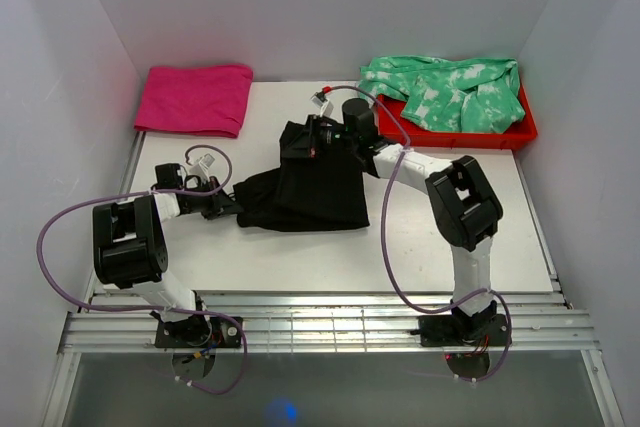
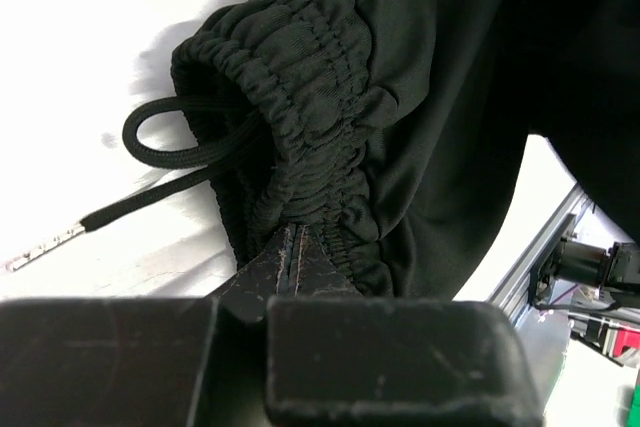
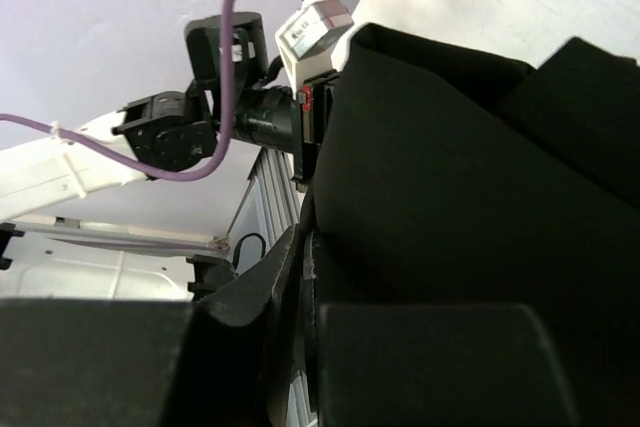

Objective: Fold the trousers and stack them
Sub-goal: Fold the trousers

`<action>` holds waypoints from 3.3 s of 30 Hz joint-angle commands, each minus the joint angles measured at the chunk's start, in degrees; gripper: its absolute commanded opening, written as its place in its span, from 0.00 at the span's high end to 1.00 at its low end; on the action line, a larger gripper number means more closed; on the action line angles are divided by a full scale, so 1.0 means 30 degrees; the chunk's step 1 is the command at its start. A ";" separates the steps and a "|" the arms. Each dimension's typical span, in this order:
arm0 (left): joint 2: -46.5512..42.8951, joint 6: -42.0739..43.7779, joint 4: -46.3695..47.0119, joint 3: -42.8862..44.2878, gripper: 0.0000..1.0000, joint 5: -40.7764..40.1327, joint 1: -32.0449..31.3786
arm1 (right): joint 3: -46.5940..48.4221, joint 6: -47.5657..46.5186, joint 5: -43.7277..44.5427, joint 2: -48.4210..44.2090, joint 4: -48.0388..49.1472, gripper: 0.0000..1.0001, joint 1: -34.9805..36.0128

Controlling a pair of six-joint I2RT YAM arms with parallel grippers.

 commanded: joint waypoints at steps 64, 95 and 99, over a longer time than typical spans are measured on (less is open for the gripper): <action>-0.4130 0.1460 -0.2353 0.2102 0.63 0.6890 0.0255 | 0.5294 0.6805 0.3348 0.9551 0.3099 0.92 0.4342; 0.3750 -0.1802 -0.0517 0.1862 0.72 0.2316 0.0017 | 0.0064 -0.2482 -0.6372 0.1997 0.0692 0.08 -0.1867; 0.4130 -0.1772 -0.0430 0.1891 0.71 0.2405 0.0017 | -0.3628 -0.2045 -0.6877 0.1787 0.2707 0.06 -0.2454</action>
